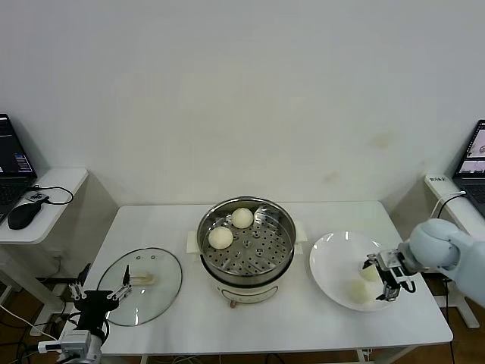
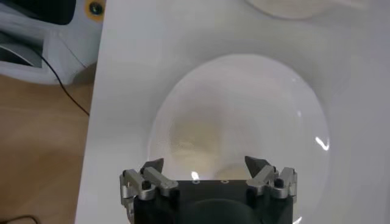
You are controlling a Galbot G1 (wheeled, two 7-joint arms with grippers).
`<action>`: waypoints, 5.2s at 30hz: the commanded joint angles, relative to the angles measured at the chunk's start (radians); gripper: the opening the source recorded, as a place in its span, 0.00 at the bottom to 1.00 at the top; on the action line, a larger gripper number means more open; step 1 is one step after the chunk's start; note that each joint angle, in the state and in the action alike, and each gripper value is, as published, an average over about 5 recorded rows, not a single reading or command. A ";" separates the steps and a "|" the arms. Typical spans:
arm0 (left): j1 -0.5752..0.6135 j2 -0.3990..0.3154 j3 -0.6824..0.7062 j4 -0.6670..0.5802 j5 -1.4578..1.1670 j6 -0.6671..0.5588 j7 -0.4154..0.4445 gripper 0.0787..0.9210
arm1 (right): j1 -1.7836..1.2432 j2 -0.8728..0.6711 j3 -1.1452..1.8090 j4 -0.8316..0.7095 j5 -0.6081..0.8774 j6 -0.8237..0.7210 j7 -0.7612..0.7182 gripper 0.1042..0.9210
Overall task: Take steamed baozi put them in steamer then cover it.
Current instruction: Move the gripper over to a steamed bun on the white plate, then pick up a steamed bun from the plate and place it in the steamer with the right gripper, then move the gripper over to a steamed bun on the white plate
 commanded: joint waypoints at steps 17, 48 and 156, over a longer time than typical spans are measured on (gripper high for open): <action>-0.003 -0.007 -0.003 0.025 0.002 -0.002 -0.002 0.88 | -0.104 0.146 0.067 -0.161 -0.037 -0.016 0.012 0.81; 0.020 -0.003 -0.009 -0.032 -0.007 -0.006 -0.003 0.88 | 0.566 0.132 -0.170 -0.091 0.252 -0.042 -0.067 0.58; 0.025 0.000 -0.009 -0.040 0.012 -0.017 -0.007 0.88 | -0.144 0.048 0.260 -0.210 -0.100 0.017 -0.031 0.88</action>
